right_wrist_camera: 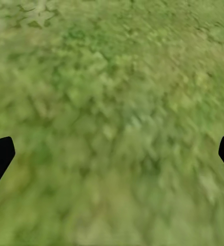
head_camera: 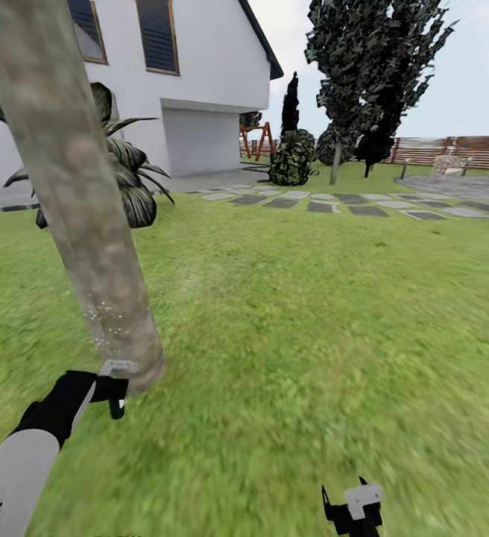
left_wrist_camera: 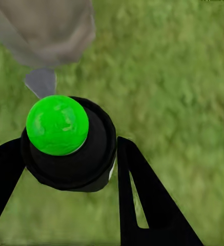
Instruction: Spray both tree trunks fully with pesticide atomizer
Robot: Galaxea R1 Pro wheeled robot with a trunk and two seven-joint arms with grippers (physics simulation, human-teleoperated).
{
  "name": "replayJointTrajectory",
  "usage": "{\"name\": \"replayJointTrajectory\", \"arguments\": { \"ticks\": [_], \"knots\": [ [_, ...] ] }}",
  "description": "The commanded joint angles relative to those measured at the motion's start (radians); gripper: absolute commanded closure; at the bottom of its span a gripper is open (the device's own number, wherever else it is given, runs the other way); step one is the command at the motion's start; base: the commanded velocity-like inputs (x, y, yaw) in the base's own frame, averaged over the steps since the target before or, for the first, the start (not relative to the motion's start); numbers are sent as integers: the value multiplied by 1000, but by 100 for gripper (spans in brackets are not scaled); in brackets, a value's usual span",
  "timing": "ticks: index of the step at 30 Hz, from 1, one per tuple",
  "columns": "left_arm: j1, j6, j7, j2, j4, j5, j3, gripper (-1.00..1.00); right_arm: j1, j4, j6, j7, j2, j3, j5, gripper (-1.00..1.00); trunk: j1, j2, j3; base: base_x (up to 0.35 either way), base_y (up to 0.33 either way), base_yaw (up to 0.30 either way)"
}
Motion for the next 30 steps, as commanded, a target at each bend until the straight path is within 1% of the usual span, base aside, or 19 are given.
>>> {"name": "replayJointTrajectory", "arguments": {
  "ticks": [1,3,5,6,9,11,13,16,20,23,30],
  "knots": [
    [1,-4,-9,7,0,-8,5,100,0,1,-2,-6,0,-5,11,-100,0,0,-1,96,-273,277],
    [13,-16,7,16,0,-9,6,100,0,1,-2,-6,0,-5,11,-100,0,0,-1,100,-273,277],
    [17,-19,29,16,0,-8,4,100,0,1,-2,-6,0,-5,11,-100,0,0,-1,116,-271,254],
    [18,-19,34,13,0,-8,3,100,0,1,-2,-5,0,-5,11,-100,0,0,-1,141,-265,157],
    [19,-20,39,-10,0,0,0,100,0,1,-2,-6,-1,-6,10,-100,0,0,-1,179,-241,28],
    [19,-20,40,-24,0,-2,-1,100,0,1,-2,-6,-1,-6,10,-100,0,0,-1,196,-230,5],
    [19,-19,40,-31,0,-3,-1,100,0,1,-2,-6,-2,-6,9,-100,0,0,-1,208,-219,1],
    [19,-18,40,-28,1,-3,1,100,0,1,-2,-6,-2,-6,9,-100,0,0,-1,213,-214,0],
    [21,-20,40,-15,43,-6,4,100,0,1,-2,-6,-2,-6,9,-100,0,0,-1,215,-212,0],
    [44,-26,41,-6,52,-9,4,100,0,1,-2,-6,0,-6,9,-100,0,0,-1,216,-212,42],
    [48,-40,43,-17,49,-4,10,100,0,1,-2,-6,0,-5,9,-100,0,0,-1,215,-212,246]
  ]
}}
